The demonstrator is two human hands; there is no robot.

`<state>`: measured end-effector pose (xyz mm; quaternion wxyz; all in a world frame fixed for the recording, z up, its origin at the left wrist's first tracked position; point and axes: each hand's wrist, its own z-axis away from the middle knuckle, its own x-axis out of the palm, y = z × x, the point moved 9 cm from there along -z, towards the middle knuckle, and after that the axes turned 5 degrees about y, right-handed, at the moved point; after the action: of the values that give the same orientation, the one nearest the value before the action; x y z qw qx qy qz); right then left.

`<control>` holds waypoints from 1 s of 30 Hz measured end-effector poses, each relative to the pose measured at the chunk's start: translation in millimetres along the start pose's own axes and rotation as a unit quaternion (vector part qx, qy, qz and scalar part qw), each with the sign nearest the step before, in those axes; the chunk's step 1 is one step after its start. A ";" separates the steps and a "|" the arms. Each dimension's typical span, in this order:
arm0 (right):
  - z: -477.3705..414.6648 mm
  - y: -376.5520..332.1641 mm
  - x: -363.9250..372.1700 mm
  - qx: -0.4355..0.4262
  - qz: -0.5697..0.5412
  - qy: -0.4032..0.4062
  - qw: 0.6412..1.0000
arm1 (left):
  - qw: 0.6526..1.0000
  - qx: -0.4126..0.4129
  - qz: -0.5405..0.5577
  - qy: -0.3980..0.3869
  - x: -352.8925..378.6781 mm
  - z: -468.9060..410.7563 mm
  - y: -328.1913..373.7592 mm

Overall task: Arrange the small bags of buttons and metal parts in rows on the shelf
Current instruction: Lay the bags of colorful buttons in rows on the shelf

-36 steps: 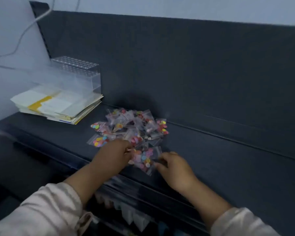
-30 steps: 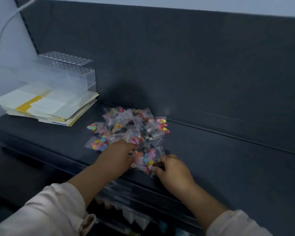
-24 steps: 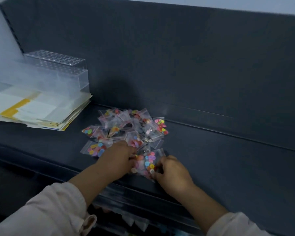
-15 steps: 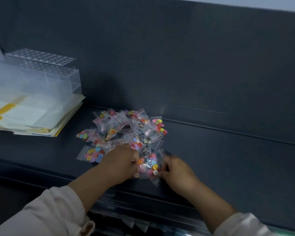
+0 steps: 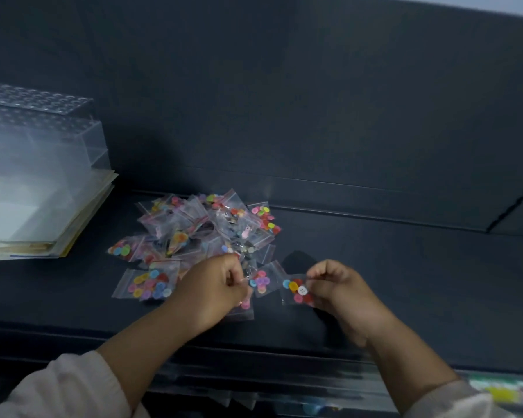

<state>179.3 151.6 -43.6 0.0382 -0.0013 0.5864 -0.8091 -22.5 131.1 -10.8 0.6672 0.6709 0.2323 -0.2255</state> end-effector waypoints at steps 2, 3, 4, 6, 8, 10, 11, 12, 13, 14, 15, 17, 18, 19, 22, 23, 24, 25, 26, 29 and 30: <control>-0.4 0.5 -5.8 0.029 -0.069 -0.004 0.997 | 0.996 -0.031 0.089 0.006 -0.3 -4.0 7.7; -1.0 -0.4 -8.6 0.038 -0.092 -0.009 0.995 | 0.990 -0.048 0.136 0.006 1.0 -5.5 12.0; -1.8 -1.7 -11.4 0.043 -0.104 -0.013 0.994 | 0.982 -0.066 0.176 0.007 3.0 -6.9 16.1; -4.3 -4.6 -21.9 0.046 -0.109 -0.006 0.993 | 0.965 -0.115 0.235 0.008 10.5 -11.6 21.8; -9.8 -6.2 -36.6 0.049 -0.104 0.019 0.993 | 0.942 -0.179 0.285 0.001 24.8 -18.7 21.6; -17.3 -7.7 -52.1 0.052 -0.101 0.039 0.993 | 0.911 -0.251 0.327 -0.022 45.1 -25.3 21.5; -21.5 -8.5 -59.3 0.053 -0.097 0.044 0.993 | 0.894 -0.281 0.347 -0.035 55.9 -28.7 22.5; -26.1 -9.2 -66.0 0.054 -0.090 0.045 0.993 | 0.879 -0.300 0.368 -0.044 66.0 -32.8 25.6; -30.7 -10.5 -72.1 0.054 -0.079 0.043 0.994 | 0.870 -0.308 0.381 -0.046 74.7 -37.9 29.1; -35.7 -12.0 -77.9 0.054 -0.065 0.038 0.996 | 0.868 -0.307 0.388 -0.043 82.4 -43.8 33.1; -41.2 -14.8 -83.7 0.051 -0.047 0.032 0.997 | 0.871 -0.301 0.386 -0.037 89.4 -50.6 35.5; -54.7 -23.6 -96.3 0.036 -0.006 0.026 0.999 | 0.882 -0.291 0.370 -0.019 101.6 -63.8 39.9; -63.2 -28.0 -103.9 0.027 0.018 0.027 0.999 | 0.885 -0.293 0.362 -0.006 106.5 -69.7 41.2; -72.2 -32.6 -111.7 0.017 0.041 0.031 0.999 | 0.885 -0.298 0.357 0.010 110.5 -75.4 41.6; -100.4 -45.3 -128.1 -0.010 0.087 0.026 0.996 | 0.881 -0.307 0.355 0.050 119.1 -89.5 46.8; -109.7 -47.9 -130.9 -0.018 0.104 0.020 0.994 | 0.883 -0.304 0.353 0.060 121.0 -93.6 49.6; -118.5 -49.6 -132.7 -0.025 0.122 0.014 0.992 | 0.886 -0.298 0.349 0.069 122.3 -97.3 53.1; -126.4 -50.9 -134.2 -0.030 0.137 0.011 0.990 | 0.888 -0.291 0.347 0.077 123.9 -101.1 56.1; -135.1 -51.1 -135.5 -0.036 0.149 0.010 0.988 | 0.888 -0.287 0.349 0.084 125.9 -104.5 58.8; -155.4 -53.1 -137.9 -0.065 0.190 0.014 0.980 | 0.878 -0.290 0.367 0.104 132.1 -111.8 63.6; -158.7 -57.3 -139.9 -0.098 0.234 0.033 0.967 | 0.873 -0.295 0.374 0.109 134.2 -112.8 65.2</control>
<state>308.0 328.7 -32.8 0.2068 0.1588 0.6478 -0.7158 122.7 245.3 -40.5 0.8389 0.5001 0.0913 0.1943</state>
